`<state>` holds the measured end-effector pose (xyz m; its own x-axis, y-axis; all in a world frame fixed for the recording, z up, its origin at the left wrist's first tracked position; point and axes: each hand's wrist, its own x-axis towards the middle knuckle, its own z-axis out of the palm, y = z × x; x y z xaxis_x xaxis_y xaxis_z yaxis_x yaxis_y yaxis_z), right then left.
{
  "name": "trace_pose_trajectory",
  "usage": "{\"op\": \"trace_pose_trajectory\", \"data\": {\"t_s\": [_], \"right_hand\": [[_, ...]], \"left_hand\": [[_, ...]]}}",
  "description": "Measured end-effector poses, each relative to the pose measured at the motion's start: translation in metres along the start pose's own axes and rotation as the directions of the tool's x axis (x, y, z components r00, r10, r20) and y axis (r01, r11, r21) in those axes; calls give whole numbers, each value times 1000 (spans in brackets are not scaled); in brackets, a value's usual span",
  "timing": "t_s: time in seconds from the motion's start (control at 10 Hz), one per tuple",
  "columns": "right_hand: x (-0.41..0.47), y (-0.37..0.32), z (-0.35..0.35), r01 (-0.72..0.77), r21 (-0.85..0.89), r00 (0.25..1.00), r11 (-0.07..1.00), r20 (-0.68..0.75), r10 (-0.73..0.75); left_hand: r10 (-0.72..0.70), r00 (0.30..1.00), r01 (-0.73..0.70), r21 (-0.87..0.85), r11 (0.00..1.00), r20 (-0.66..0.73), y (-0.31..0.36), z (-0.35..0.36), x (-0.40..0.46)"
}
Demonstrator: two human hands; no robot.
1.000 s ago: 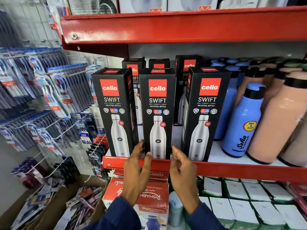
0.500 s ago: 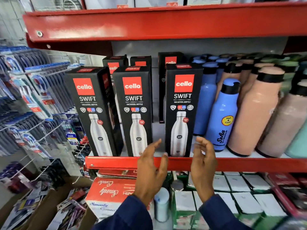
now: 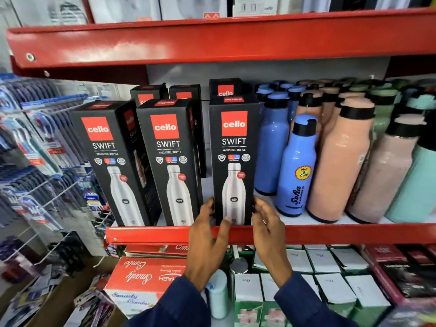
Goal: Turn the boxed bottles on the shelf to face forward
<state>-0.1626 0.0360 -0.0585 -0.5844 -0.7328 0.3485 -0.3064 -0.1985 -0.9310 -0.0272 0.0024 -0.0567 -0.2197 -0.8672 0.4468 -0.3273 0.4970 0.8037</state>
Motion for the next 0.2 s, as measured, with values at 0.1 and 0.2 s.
{"op": "trace_pose_trajectory", "data": {"t_s": [0.1,0.2], "right_hand": [[1,2,0,13,-9,1000,1000,16,-13],[-1,5,-1,28,-38,1000,999,5,-28]], "left_hand": [[4,1000,-4,6,1000,11,-1,-2,-2],[20,1000,-20,9,1000,-6,0,-5,-2]]}}
